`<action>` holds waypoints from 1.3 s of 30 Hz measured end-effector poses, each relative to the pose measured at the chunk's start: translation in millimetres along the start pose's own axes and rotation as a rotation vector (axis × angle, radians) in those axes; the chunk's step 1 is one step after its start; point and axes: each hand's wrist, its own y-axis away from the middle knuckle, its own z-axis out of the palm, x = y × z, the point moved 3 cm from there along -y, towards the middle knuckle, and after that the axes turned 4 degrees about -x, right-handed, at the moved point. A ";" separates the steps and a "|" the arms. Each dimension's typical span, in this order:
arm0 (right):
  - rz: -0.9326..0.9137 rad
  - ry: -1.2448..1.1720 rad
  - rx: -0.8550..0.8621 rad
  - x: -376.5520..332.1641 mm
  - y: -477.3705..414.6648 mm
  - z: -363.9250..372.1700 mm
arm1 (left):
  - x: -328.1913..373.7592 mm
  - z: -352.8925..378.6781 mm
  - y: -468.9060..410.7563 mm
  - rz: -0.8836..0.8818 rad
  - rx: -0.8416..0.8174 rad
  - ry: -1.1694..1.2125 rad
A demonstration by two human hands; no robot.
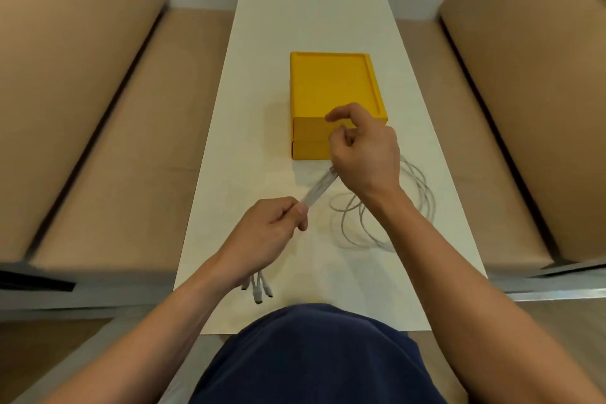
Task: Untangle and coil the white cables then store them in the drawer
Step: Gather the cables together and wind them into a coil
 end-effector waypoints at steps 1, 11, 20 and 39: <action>-0.046 -0.018 0.024 -7.7 -1.8 -2.7 | -1.2 -4.5 -0.6 -0.012 0.027 -0.031; -0.054 -0.007 0.020 -21.1 -16.0 -10.4 | 9.5 -13.8 -8.8 0.071 0.040 0.037; -0.009 0.147 -0.079 9.7 -32.8 2.7 | 42.6 -1.2 -21.4 0.112 0.063 0.011; 0.162 -0.261 -0.551 24.3 -13.2 -21.0 | 19.7 -30.0 -11.7 0.113 0.006 0.090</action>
